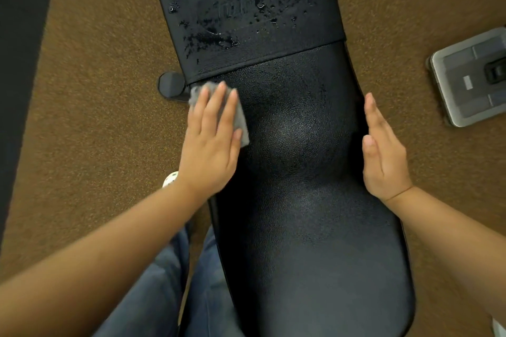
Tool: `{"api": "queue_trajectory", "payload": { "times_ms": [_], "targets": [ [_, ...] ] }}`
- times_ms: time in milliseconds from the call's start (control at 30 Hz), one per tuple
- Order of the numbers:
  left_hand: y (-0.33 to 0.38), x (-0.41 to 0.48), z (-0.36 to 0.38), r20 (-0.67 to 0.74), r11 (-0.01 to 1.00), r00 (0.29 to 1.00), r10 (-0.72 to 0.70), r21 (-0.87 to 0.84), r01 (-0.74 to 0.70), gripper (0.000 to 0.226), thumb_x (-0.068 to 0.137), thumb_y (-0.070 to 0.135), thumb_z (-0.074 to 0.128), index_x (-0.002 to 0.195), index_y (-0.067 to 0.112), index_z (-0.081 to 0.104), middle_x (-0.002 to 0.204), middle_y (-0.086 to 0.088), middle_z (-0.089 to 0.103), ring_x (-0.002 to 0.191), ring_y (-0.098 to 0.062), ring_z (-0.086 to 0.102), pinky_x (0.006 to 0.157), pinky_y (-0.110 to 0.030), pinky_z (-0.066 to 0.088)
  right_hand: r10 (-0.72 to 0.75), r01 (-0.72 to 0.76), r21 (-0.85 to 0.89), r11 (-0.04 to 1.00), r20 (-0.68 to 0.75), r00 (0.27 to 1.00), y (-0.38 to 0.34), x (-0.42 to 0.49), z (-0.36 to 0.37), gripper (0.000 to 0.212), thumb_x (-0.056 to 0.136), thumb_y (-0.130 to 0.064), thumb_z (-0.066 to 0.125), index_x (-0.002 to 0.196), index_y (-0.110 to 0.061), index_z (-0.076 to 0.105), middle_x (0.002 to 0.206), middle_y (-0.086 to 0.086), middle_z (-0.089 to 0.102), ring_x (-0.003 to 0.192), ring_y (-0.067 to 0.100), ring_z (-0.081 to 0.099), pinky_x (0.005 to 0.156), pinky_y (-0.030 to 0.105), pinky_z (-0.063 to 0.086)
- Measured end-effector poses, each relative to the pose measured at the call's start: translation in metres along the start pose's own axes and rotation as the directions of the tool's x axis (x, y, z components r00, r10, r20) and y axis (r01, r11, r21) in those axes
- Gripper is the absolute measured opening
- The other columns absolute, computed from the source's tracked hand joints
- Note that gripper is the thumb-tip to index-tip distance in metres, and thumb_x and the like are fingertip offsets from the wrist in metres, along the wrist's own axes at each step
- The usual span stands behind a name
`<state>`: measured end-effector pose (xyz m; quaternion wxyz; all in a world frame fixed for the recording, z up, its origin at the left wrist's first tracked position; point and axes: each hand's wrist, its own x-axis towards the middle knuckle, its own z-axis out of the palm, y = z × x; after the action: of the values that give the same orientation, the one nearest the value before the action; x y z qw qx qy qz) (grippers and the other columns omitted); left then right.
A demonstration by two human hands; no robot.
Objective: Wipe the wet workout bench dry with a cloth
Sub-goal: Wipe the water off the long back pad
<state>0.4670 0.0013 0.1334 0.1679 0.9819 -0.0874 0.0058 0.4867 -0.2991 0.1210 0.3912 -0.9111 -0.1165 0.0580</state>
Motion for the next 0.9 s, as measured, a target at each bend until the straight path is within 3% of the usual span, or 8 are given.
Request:
{"api": "queue_trajectory", "payload": {
  "times_ms": [133,200,533,667,733,833,900],
  "targets": [
    [0.013,0.056,-0.002,0.102,0.966,0.963,0.25,0.049,-0.256,0.055,0.099,0.028,0.035,0.149,0.006,0.028,0.155,-0.015,0.026,0.145,-0.033,0.017,0.118,-0.048,0.016,-0.001,0.001,-0.01,1.0,-0.003,1.0,-0.001,0.0,0.0,0.061,0.103,-0.041,0.016,0.147,0.001,0.021,0.155,0.014,0.023,0.145,0.021,0.021,0.119,0.031,0.016],
    [0.024,0.069,0.001,0.142,0.946,0.941,0.309,0.059,-0.319,0.055,0.099,0.029,0.036,0.15,0.007,0.028,0.156,-0.013,0.025,0.146,-0.031,0.016,0.119,-0.046,0.014,0.008,-0.008,-0.006,1.0,-0.004,1.0,-0.001,0.0,0.0,0.062,0.103,-0.042,0.015,0.148,0.0,0.02,0.155,0.014,0.023,0.145,0.021,0.021,0.119,0.031,0.017],
    [0.111,0.112,0.026,0.239,0.948,0.93,0.279,0.086,-0.307,0.058,0.097,0.032,0.023,0.15,0.009,0.027,0.156,-0.009,0.027,0.146,-0.028,0.017,0.118,-0.04,0.01,0.041,-0.041,0.045,0.998,-0.004,0.999,0.0,0.0,-0.003,0.062,0.102,-0.045,0.018,0.149,-0.006,0.015,0.155,0.015,0.024,0.145,0.019,0.023,0.119,0.033,0.019],
    [0.144,0.116,0.037,0.348,0.935,0.901,0.258,0.145,-0.323,0.058,0.099,0.032,0.023,0.151,0.007,0.019,0.157,-0.009,0.022,0.147,-0.029,0.01,0.118,-0.042,0.003,0.173,-0.149,0.168,0.974,-0.136,0.976,-0.005,0.0,-0.006,0.061,0.1,-0.038,0.024,0.15,-0.004,0.014,0.153,0.015,0.03,0.142,0.013,0.029,0.116,0.025,0.023],
    [0.159,0.103,0.044,0.377,0.928,0.885,0.274,0.136,-0.346,0.058,0.098,0.032,0.027,0.15,0.006,0.023,0.155,-0.01,0.025,0.146,-0.03,0.012,0.118,-0.043,0.003,0.19,-0.143,0.214,0.966,-0.218,0.957,-0.004,0.001,-0.011,0.057,0.1,-0.031,0.025,0.149,-0.003,0.018,0.152,0.016,0.032,0.142,0.015,0.03,0.117,0.032,0.024],
    [0.181,0.07,0.053,0.433,0.912,0.841,0.324,0.093,-0.399,0.058,0.094,0.033,0.032,0.146,0.009,0.033,0.153,-0.01,0.028,0.145,-0.032,0.014,0.117,-0.044,0.003,0.156,-0.093,0.224,0.97,-0.284,0.946,0.0,0.003,-0.023,0.051,0.103,-0.04,0.024,0.146,-0.012,0.027,0.152,0.013,0.033,0.142,0.023,0.031,0.114,0.053,0.026],
    [0.191,0.047,0.057,0.467,0.884,0.797,0.383,0.063,-0.462,0.055,0.094,0.034,0.032,0.145,0.012,0.037,0.152,-0.008,0.031,0.145,-0.031,0.016,0.118,-0.044,0.004,0.125,-0.083,0.158,0.984,-0.279,0.952,-0.001,0.003,-0.029,0.055,0.103,-0.044,0.021,0.145,-0.011,0.033,0.15,0.012,0.037,0.14,0.023,0.034,0.113,0.054,0.028]
  ]
}}
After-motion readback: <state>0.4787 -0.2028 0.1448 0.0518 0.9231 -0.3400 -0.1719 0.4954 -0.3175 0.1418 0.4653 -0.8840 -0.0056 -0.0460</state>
